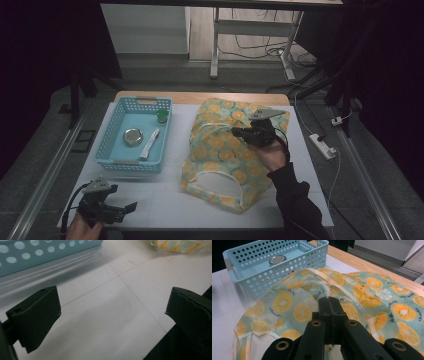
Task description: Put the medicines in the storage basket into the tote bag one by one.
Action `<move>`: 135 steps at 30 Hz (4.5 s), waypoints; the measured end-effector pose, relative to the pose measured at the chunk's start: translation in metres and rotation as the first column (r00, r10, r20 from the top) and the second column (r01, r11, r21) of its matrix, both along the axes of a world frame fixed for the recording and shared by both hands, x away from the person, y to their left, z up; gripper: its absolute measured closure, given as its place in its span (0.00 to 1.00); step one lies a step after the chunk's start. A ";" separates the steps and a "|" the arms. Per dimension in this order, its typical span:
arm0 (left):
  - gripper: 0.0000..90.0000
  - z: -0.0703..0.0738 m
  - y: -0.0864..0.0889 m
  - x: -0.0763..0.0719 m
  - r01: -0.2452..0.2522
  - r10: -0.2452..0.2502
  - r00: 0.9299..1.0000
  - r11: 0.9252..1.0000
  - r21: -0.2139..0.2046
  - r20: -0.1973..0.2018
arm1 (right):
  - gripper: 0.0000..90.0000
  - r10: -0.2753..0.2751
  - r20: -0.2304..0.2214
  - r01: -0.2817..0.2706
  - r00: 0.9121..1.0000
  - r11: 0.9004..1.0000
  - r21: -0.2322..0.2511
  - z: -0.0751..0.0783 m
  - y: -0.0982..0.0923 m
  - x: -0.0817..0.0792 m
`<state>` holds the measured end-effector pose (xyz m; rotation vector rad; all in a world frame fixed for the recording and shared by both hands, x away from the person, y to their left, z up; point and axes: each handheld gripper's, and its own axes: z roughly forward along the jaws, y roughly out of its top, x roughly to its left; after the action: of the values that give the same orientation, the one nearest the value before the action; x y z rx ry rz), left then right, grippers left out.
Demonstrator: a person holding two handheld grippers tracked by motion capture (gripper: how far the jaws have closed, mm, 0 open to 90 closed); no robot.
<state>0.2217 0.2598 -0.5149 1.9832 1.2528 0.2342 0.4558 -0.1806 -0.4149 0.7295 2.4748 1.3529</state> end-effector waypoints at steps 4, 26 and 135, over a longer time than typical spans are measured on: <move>0.00 0.004 0.002 0.001 0.015 -0.015 1.000 1.000 -0.015 0.015 | 1.00 -0.001 0.002 0.001 1.000 1.000 0.007 0.000 -0.001 0.000; 0.00 0.020 0.010 0.017 0.055 -0.045 0.994 0.994 -0.094 0.101 | 1.00 -0.001 -0.008 0.001 1.000 1.000 -0.009 -0.005 0.000 0.002; 0.04 0.001 0.024 0.268 -0.116 0.212 0.917 0.952 0.283 -0.338 | 1.00 -0.014 -0.012 0.014 1.000 1.000 0.009 -0.004 -0.007 0.005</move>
<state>0.4893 0.2839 -0.5143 2.2134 1.7071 0.1167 0.4608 -0.1880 -0.4191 0.7578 2.4701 1.3596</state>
